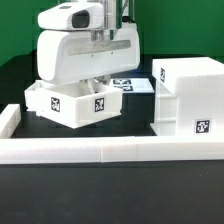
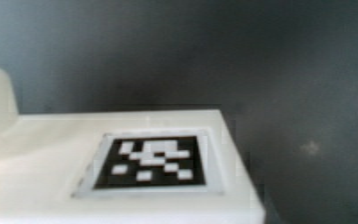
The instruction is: Assemble drawer
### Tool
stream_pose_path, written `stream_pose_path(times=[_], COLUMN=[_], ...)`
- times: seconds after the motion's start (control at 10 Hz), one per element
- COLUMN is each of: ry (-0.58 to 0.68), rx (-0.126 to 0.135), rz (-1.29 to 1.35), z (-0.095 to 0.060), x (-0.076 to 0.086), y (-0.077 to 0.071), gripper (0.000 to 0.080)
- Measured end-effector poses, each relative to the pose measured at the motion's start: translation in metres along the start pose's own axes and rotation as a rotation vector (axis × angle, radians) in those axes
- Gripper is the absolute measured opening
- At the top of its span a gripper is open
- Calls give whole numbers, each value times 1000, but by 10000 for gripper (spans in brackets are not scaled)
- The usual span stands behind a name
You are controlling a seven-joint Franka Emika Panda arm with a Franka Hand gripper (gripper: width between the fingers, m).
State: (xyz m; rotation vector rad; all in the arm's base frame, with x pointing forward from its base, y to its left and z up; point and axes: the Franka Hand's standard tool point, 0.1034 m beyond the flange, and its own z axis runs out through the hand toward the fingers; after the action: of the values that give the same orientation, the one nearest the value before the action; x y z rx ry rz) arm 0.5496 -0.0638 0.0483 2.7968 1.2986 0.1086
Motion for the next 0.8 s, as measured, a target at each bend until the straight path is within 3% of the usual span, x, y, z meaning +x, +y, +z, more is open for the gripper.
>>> stream_pose_path(times=[0.4, 0.8], ry=[-40, -62], rx=[-17, -13], rz=[-399, -650], z=[0, 3], x=[5, 0], y=[-2, -2], gripper=[41, 41])
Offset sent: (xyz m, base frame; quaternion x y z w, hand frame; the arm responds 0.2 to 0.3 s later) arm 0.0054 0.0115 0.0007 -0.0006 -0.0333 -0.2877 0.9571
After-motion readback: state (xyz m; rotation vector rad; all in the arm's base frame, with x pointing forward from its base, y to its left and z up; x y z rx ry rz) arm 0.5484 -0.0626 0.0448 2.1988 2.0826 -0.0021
